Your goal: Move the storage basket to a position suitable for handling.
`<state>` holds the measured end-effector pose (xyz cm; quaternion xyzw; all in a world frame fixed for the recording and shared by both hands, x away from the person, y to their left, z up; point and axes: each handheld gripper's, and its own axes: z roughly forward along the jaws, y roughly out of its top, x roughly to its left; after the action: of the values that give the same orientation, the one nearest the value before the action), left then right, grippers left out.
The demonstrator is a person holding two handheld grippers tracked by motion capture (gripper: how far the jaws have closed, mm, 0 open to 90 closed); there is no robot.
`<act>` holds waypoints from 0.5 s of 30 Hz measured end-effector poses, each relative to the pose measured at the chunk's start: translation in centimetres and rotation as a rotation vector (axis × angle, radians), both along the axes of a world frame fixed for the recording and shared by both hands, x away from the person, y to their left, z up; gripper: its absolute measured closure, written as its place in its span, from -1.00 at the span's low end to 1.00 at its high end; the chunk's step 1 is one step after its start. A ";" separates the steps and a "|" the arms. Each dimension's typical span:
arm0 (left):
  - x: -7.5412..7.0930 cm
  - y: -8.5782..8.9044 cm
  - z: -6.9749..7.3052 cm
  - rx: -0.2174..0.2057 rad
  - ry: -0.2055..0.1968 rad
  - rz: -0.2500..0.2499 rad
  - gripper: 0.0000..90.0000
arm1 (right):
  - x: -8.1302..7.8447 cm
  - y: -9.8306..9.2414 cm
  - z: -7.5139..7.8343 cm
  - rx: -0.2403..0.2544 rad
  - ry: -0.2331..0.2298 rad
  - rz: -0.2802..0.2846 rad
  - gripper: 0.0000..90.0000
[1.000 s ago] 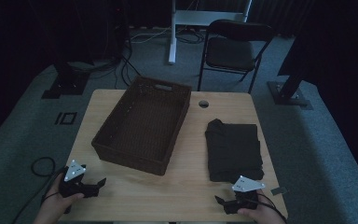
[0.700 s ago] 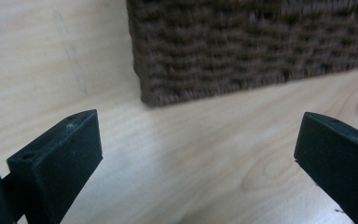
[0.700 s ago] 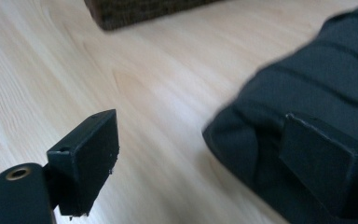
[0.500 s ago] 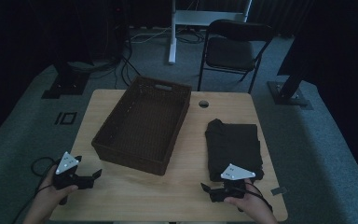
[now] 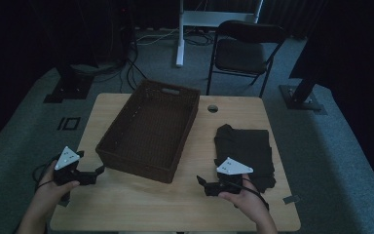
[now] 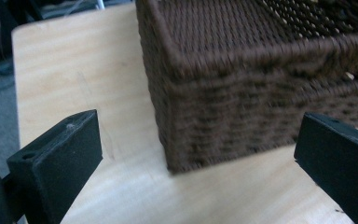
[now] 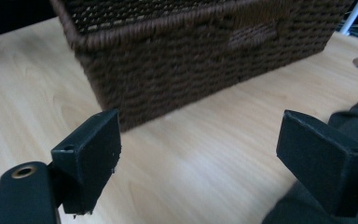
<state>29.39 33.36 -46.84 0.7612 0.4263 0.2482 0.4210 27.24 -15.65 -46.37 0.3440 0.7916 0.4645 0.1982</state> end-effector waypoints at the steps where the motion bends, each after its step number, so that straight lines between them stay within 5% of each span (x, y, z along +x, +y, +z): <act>1: 0.2 0.0 0.2 -0.004 -0.011 -0.006 -0.97 | 0.2 0.2 0.2 0.010 -0.002 -0.010 -0.70; 15: 3.3 0.0 2.2 -0.067 -0.034 -0.026 -0.97 | 2.1 2.6 1.0 0.048 -0.012 -0.096 -0.69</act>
<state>32.67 33.39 -44.67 0.7477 0.4173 0.2412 0.4568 29.34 -13.05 -45.33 0.3833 0.7615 0.4756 0.2166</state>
